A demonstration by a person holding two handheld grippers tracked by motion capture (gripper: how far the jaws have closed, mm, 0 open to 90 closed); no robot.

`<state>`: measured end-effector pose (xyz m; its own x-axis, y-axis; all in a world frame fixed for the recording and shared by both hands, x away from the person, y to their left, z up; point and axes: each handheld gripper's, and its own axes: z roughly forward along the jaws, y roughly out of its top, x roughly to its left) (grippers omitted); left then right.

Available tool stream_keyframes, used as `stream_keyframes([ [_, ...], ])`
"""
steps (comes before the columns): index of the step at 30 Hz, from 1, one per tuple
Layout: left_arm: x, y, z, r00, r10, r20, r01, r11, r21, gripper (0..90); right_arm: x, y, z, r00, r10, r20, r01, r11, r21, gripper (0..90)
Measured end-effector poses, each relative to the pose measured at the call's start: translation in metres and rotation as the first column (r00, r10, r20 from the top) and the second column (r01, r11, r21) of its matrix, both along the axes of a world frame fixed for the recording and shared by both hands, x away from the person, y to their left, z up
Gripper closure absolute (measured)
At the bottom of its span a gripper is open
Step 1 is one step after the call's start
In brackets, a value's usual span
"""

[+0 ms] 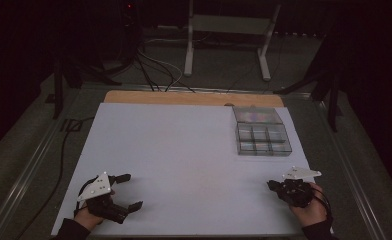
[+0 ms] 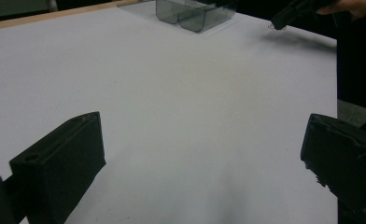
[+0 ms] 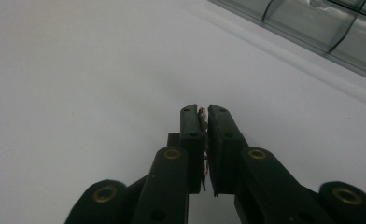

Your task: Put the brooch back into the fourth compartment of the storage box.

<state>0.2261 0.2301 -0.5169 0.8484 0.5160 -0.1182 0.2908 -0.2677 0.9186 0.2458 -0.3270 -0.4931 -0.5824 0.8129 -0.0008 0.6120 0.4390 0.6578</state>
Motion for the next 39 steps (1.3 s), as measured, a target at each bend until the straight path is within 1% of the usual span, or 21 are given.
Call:
stream_keyframes([
  [5,0.000,0.000,0.000,1.0000,-0.001,0.001,0.001,1.0000,0.001,1.2,0.002,0.004,0.003,1.0000,0.009,0.000,-0.009,0.9999,0.011,85.5],
  [9,0.000,0.000,0.000,1.0000,-0.002,0.002,0.002,1.0000,0.001,1.2,0.005,0.008,0.003,0.9999,0.006,-0.014,-0.006,0.9998,0.021,85.5],
  [15,0.000,0.000,0.000,1.0000,-0.002,0.000,0.002,1.0000,0.000,1.2,0.007,0.009,0.007,0.9999,0.007,-0.009,-0.007,0.9996,0.026,85.5],
  [23,0.001,0.000,0.000,1.0000,0.001,-0.001,-0.001,1.0000,-0.004,1.3,0.011,0.012,0.013,1.0000,0.005,0.006,-0.005,0.9998,0.019,85.5],
  [25,0.001,0.000,-0.001,1.0000,-0.001,-0.001,0.001,1.0000,0.004,1.2,0.014,0.014,0.015,0.9999,0.009,0.012,-0.009,0.9998,0.019,85.5],
  [32,0.001,0.000,-0.001,1.0000,0.002,-0.002,-0.002,1.0000,-0.004,1.2,0.022,0.018,0.021,0.9996,0.017,0.021,-0.018,0.9995,0.025,85.5],
  [39,0.001,0.000,-0.001,1.0000,0.001,-0.003,-0.001,1.0000,0.000,1.3,0.033,0.022,0.027,0.9991,0.029,0.032,-0.030,0.9994,0.018,85.5],
])
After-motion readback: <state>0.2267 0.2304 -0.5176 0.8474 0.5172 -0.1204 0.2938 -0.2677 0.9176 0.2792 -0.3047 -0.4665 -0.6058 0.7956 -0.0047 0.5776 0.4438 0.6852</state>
